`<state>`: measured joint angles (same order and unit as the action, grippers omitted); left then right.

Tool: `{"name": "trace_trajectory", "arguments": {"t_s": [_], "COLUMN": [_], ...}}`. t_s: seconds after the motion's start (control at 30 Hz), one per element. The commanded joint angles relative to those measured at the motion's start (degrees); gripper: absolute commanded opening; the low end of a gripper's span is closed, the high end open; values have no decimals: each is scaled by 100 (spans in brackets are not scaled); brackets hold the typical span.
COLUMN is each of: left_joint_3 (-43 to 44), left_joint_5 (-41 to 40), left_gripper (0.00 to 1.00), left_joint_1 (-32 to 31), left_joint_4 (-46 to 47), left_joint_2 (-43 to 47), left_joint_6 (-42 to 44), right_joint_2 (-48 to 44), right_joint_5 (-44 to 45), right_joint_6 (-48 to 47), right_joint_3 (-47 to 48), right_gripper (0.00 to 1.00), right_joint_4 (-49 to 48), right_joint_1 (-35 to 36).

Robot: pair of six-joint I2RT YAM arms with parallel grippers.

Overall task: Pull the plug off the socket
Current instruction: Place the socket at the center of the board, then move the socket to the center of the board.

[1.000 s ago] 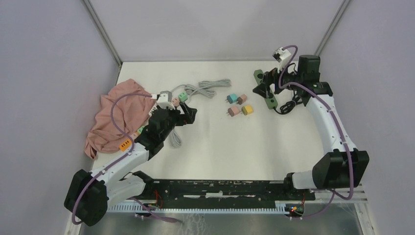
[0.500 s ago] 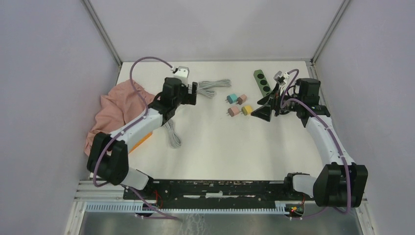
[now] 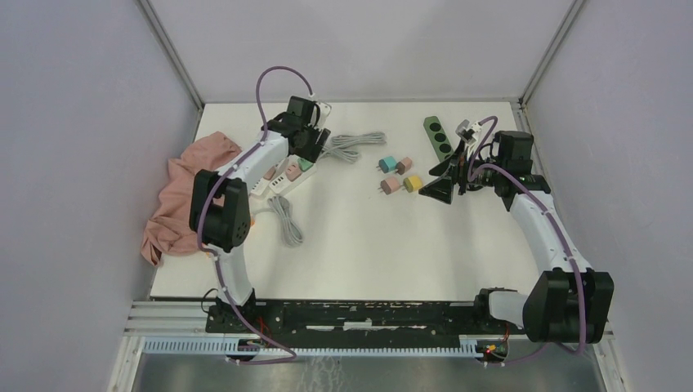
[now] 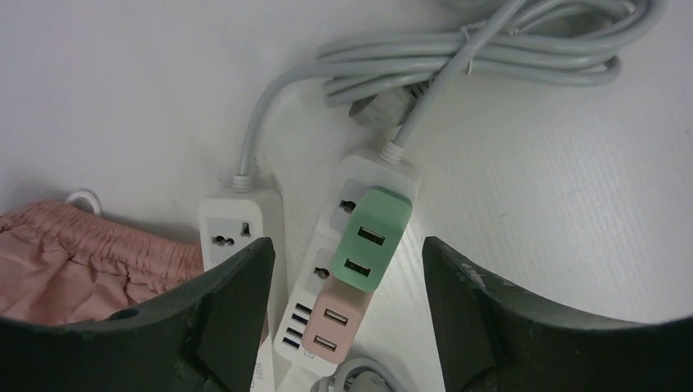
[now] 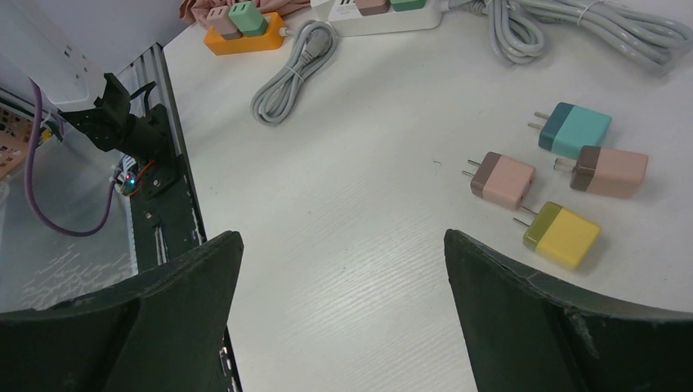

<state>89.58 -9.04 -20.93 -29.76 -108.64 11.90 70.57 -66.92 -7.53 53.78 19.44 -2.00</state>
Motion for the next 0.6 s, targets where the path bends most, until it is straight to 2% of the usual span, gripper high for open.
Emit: {"name": "trace_trajectory", "arguments": {"t_s": [0.0,0.13,0.2,0.33,0.4,0.47,0.57], "left_joint_3": [313,324,316,326,352,396,445], "left_joint_5": [451,545,611,745,818,926,1146], "left_gripper": [69,60,52,32,17,7,3], "left_joint_1": [87,132,147,149,146,150,153], "left_joint_4": [-543,-575,-575,-584,-612,-648,-674], "left_joint_2": [-353,-535,-547,-592,-611,-593,-459], "left_joint_6": [362,300,276,243,200,132,-96], "right_joint_2": [18,39,45,22,11,11,10], "right_joint_5": [-190,-194,-196,-193,-195,-197,-212], "right_joint_6": [-164,-206,-218,-248,-258,-271,-283], "right_joint_3": [237,247,261,267,265,272,282], "right_gripper": [99,99,99,99,99,99,99], "right_joint_4": [2,62,81,118,130,138,165], "right_joint_1": [-20,-36,-37,-30,-43,-44,-43]}}
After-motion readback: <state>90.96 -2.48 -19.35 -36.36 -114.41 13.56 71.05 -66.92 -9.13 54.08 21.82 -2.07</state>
